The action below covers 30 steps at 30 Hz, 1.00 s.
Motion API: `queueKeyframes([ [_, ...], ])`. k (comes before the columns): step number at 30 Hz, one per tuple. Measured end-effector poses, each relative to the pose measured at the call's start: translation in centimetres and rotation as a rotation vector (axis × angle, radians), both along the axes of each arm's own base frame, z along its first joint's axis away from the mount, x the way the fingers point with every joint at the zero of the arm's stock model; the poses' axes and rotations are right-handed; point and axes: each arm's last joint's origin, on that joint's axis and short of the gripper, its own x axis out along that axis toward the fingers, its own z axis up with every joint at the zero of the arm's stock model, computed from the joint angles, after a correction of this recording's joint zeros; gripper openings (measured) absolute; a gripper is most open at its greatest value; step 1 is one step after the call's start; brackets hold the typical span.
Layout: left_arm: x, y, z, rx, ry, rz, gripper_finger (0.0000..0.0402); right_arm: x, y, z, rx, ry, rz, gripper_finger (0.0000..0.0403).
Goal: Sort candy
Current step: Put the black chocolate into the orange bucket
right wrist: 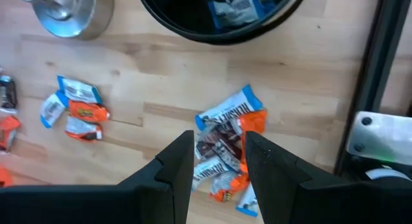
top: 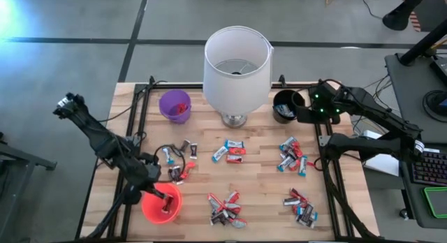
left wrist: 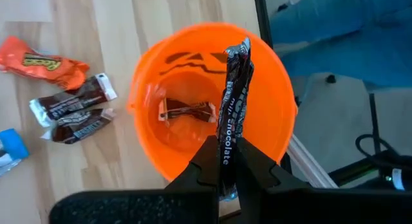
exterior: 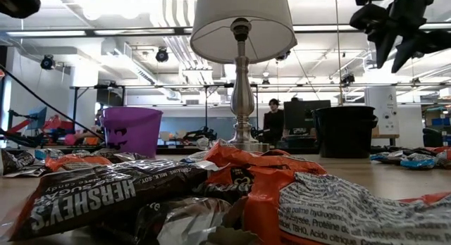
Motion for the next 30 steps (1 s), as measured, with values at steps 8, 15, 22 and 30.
queueKeyframes([
  [8,0.9,-1.2,-0.3,-0.029,-0.025,-0.028,0.0,0.1,0.0,0.0,-0.002,-0.002,0.0,0.0127],
  [15,0.9,-1.2,-0.3,-0.028,-0.023,-0.028,0.0,0.0,0.0,0.0,-0.005,-0.001,0.005,0.0127],
  [22,1.0,-1.3,-0.5,-0.048,0.029,0.049,0.0,0.0,0.0,0.0,-0.026,0.004,0.057,0.0128],
  [30,0.9,-1.4,-0.5,-0.086,0.101,0.182,0.0,-0.1,0.1,0.0,-0.02,0.017,0.097,0.0128],
])
